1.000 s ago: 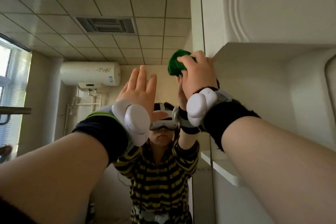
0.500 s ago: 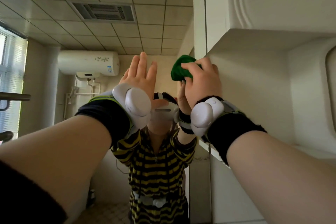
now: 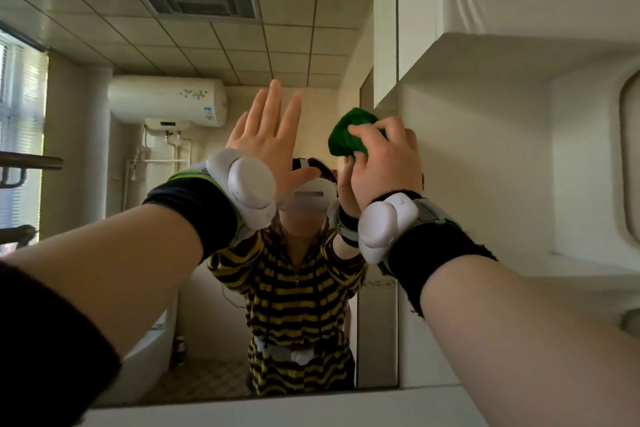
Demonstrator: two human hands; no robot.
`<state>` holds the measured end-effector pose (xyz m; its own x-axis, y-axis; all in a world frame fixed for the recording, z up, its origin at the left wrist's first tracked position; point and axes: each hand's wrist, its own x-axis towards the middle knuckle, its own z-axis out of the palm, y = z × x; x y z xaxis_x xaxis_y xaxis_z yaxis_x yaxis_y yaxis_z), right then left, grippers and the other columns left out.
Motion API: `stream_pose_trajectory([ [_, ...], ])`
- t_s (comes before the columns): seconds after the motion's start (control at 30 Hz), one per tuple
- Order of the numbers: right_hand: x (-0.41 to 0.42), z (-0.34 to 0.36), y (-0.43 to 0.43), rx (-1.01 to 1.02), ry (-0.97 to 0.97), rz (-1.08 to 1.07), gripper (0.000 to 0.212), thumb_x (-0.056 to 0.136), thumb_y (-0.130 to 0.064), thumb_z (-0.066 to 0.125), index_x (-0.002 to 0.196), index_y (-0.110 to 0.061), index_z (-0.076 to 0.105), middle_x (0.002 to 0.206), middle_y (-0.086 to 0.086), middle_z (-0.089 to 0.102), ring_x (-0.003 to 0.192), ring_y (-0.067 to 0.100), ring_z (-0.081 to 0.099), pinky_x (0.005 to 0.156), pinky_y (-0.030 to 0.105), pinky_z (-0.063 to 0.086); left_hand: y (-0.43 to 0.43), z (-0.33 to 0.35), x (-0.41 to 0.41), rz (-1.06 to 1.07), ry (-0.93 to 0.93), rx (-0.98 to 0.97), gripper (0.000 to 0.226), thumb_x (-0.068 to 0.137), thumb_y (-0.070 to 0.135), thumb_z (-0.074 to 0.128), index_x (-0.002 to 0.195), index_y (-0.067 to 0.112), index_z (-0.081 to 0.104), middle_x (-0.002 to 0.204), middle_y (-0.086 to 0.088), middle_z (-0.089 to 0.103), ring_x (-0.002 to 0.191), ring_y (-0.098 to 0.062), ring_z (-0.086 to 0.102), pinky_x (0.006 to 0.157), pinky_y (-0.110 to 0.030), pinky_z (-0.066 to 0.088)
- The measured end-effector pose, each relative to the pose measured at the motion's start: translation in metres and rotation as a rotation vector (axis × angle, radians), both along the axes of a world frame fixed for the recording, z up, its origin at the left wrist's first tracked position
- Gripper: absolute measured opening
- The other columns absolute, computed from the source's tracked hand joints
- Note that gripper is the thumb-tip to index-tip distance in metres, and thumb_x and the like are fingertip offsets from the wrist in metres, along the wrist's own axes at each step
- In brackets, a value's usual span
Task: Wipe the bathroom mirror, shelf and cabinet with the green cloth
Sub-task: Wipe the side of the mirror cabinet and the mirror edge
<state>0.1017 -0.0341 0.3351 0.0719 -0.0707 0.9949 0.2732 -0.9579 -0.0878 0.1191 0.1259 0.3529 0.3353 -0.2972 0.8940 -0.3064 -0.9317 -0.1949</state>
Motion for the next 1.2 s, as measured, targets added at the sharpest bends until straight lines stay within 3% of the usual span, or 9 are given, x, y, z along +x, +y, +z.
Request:
stream_pose_trajectory([
  [0.13,0.0,-0.014,0.002,0.005,-0.007,-0.011,0.035,0.081,0.0,0.056,0.111,-0.014,0.065,0.112,0.013,0.053,0.101,0.033,0.046,0.073,0.028,0.033,0.007,-0.014,0.005,0.002,-0.044,0.017,0.107,0.078,0.076,0.036,0.146,0.015,-0.02,0.154,-0.007,-0.024,0.142,-0.021,-0.02,0.111,-0.034,-0.013],
  [0.33,0.001,-0.023,0.004,0.03,-0.027,0.001,0.032,0.078,0.0,0.058,0.106,-0.014,0.066,0.107,0.013,0.055,0.097,0.035,0.048,0.072,0.034,0.041,0.008,-0.036,0.008,-0.031,0.0,0.061,0.114,0.07,0.083,0.032,0.146,0.015,-0.019,0.154,-0.005,-0.024,0.141,-0.019,-0.022,0.109,-0.03,-0.016],
  [0.6,-0.001,-0.029,0.006,0.042,0.0,-0.011,0.034,0.078,0.0,0.059,0.108,-0.015,0.066,0.109,0.012,0.054,0.099,0.033,0.047,0.072,0.034,0.04,-0.001,-0.042,0.004,-0.067,0.032,0.004,0.118,0.07,0.081,0.046,0.147,0.019,-0.018,0.156,-0.006,-0.016,0.143,-0.023,-0.015,0.114,-0.035,-0.004],
  [0.9,-0.008,-0.063,0.014,0.03,0.06,-0.017,0.037,0.069,0.004,0.064,0.103,-0.011,0.068,0.103,0.016,0.058,0.091,0.037,0.052,0.071,0.04,0.047,-0.004,-0.038,0.0,0.098,0.113,0.089,0.123,0.067,0.082,0.046,0.147,0.013,-0.017,0.153,-0.011,-0.023,0.142,-0.028,-0.019,0.115,-0.039,-0.001],
  [0.97,-0.009,-0.07,0.015,0.032,0.081,-0.012,0.036,0.07,0.002,0.066,0.103,-0.012,0.068,0.104,0.015,0.059,0.093,0.037,0.053,0.074,0.042,0.049,-0.003,-0.038,-0.003,0.104,0.143,0.091,0.126,0.062,0.085,0.043,0.147,0.014,-0.017,0.153,-0.011,-0.023,0.142,-0.028,-0.018,0.115,-0.039,-0.001],
  [1.1,-0.01,-0.068,0.013,0.047,0.137,-0.005,0.037,0.074,-0.001,0.062,0.108,-0.014,0.066,0.113,0.014,0.056,0.103,0.035,0.048,0.079,0.042,0.047,-0.004,-0.038,-0.01,0.103,0.145,0.09,0.131,0.044,0.086,0.018,0.148,0.013,-0.012,0.154,-0.013,-0.02,0.143,-0.029,-0.014,0.115,-0.039,0.0],
  [1.2,-0.011,-0.063,0.011,0.026,0.19,-0.003,0.038,0.077,-0.001,0.057,0.111,-0.015,0.063,0.118,0.011,0.051,0.109,0.032,0.041,0.08,0.04,0.044,-0.005,-0.038,-0.01,0.086,0.159,0.061,0.131,0.044,0.087,0.021,0.149,0.015,-0.01,0.155,-0.011,-0.019,0.143,-0.027,-0.014,0.115,-0.038,0.001],
])
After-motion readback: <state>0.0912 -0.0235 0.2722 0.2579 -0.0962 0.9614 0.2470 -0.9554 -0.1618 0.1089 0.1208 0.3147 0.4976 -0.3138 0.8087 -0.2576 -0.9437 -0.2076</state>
